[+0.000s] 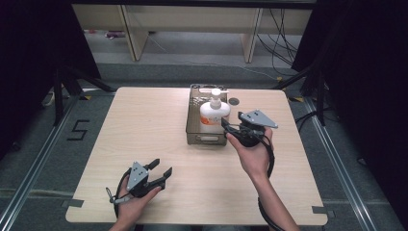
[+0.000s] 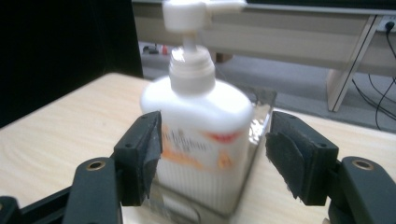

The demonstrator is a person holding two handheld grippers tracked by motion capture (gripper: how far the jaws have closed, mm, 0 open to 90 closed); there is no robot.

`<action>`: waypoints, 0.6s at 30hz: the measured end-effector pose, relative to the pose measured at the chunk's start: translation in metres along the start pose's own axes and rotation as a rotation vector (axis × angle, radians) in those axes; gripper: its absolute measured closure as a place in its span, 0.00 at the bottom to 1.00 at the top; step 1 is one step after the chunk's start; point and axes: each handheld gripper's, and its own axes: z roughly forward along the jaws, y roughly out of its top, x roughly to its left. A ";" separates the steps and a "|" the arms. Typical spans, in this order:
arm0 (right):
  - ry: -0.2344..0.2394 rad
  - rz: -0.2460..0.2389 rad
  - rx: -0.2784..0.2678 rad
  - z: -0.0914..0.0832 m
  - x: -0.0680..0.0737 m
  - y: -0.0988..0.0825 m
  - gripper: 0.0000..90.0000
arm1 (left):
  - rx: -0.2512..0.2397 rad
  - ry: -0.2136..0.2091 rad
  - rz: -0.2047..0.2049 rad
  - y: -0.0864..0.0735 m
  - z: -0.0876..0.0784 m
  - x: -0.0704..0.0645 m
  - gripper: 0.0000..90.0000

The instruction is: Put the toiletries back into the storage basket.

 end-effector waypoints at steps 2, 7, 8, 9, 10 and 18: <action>0.009 0.002 0.025 -0.007 -0.006 -0.007 0.41 | 0.000 0.002 -0.005 0.000 0.000 0.000 0.43; -0.007 -0.001 0.070 -0.022 -0.020 -0.031 0.42 | 0.001 0.006 -0.008 0.000 0.000 0.000 0.43; -0.008 0.008 0.071 -0.025 -0.023 -0.037 0.42 | 0.001 0.005 -0.006 0.000 0.000 0.000 0.43; -0.012 0.014 0.081 -0.028 -0.026 -0.044 0.43 | 0.001 0.005 -0.006 0.000 0.000 0.000 0.43; -0.042 0.009 0.070 -0.031 -0.029 -0.051 0.45 | 0.001 0.005 -0.006 0.000 0.000 0.000 0.43; -0.070 0.101 0.063 -0.045 -0.047 -0.104 0.45 | 0.002 0.017 -0.017 0.000 0.000 0.000 0.43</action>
